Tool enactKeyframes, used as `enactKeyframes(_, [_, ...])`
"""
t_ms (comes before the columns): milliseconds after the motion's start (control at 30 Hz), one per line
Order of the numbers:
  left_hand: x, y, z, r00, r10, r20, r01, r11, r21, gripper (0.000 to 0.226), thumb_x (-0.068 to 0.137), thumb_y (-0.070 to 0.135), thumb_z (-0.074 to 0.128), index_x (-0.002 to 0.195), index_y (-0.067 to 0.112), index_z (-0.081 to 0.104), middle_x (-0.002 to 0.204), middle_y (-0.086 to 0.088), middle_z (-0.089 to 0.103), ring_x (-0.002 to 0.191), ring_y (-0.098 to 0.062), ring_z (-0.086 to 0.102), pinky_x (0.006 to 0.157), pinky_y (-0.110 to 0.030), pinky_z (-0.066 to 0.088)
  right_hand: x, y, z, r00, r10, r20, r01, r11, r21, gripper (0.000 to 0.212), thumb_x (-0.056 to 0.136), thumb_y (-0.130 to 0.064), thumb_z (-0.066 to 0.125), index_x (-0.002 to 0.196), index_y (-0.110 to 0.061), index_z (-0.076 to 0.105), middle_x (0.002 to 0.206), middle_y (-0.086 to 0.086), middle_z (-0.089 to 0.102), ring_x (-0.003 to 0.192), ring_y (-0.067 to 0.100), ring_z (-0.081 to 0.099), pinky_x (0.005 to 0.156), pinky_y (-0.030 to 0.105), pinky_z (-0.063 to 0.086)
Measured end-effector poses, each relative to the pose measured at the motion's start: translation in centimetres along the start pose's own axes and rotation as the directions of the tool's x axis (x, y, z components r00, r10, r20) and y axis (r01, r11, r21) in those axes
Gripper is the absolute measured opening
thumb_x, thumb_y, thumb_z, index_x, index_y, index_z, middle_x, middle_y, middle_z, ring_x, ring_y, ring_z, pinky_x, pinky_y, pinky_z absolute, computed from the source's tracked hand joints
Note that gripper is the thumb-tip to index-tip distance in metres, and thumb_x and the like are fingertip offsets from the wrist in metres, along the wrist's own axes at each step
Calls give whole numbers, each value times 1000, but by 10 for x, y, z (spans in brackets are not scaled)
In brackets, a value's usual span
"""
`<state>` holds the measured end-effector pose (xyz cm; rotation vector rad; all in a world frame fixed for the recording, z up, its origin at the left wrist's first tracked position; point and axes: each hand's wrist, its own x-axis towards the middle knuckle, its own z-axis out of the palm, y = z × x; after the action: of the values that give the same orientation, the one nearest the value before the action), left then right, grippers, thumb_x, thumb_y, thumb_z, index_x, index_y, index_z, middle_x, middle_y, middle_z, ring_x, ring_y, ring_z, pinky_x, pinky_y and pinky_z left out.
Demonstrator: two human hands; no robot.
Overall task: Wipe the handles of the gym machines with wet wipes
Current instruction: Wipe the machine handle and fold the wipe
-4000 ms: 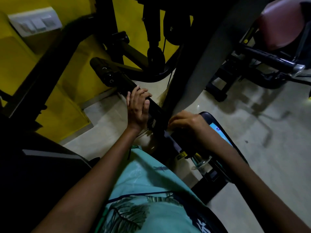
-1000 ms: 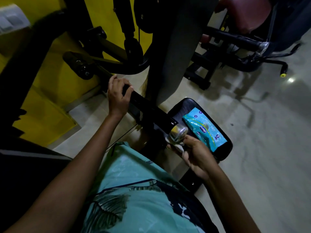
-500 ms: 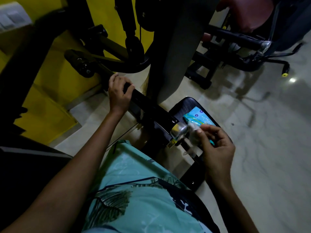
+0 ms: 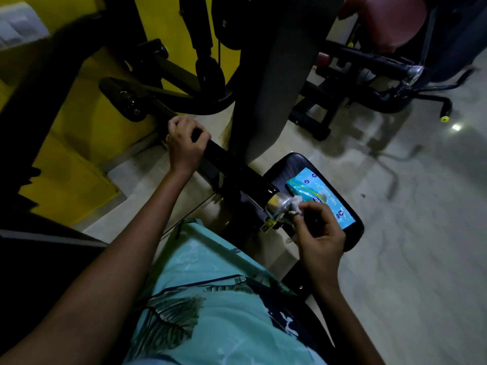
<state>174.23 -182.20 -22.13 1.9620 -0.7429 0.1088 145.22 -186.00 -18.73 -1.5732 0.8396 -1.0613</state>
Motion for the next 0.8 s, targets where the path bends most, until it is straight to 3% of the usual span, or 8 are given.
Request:
enactKeyframes(100, [1,2,0,1000,-6,-13,6,1000,13,45,72,41,43,78,1,63,87,-12,60,110,-31,44,85,-34,38,4,-8,2,989,-139,53,143,987,-79,31,76,-3,63,84,-33,66,87,-14,63,84,6,61,78,20,47])
enactKeyframes(200, [1,0,0,1000,3,-18,-3,1000,16,44,71,40,43,78,1,62,86,-12,59,109,-30,44,84,-36,39,8,-14,-5,928,-308,210,348,916,-197,19,74,4,65,87,-10,70,88,-1,63,86,15,60,78,25,48])
enactKeyframes(300, [-1,0,1,1000,-4,-21,4,1000,14,41,72,39,43,78,2,61,86,-11,58,108,-29,44,86,-38,40,31,-16,-6,948,-230,219,279,934,-224,19,79,1,63,90,-13,69,88,-6,64,84,4,60,77,18,46])
enactKeyframes(367, [-1,1,1,1000,-10,-27,10,1000,10,41,71,39,43,77,3,61,86,-11,58,109,-29,44,85,-37,39,38,-22,-1,931,-209,298,286,927,-242,18,80,-1,59,90,-11,71,88,-4,66,84,2,60,77,20,48])
enactKeyframes(533, [-1,2,1,999,8,-38,-7,1000,12,40,72,39,43,77,3,62,85,-12,59,109,-31,45,87,-39,40,45,-36,-2,746,-300,595,548,784,-291,22,71,-1,63,88,-9,74,90,3,70,82,11,62,76,26,52])
enactKeyframes(633, [-2,3,1,1000,-1,-31,1,1000,13,43,72,40,42,77,3,61,85,-11,59,110,-33,44,89,-43,39,70,-38,-2,825,-160,542,450,766,-459,17,76,-2,70,90,-11,75,85,4,71,76,17,65,71,41,55])
enactKeyframes(700, [-2,5,1,1000,-4,-23,4,1000,10,44,72,41,41,77,2,61,86,-11,58,111,-32,44,90,-43,38,75,-42,8,821,-142,553,444,767,-463,15,77,-4,70,90,-11,75,84,6,71,76,20,65,71,42,54])
enactKeyframes(800, [-4,5,1,1000,4,-28,-3,1000,12,43,72,41,41,77,3,61,86,-8,57,112,-30,44,89,-44,39,63,-50,25,682,-242,690,603,720,-343,15,73,-9,66,84,-12,76,83,3,71,75,18,66,67,31,53])
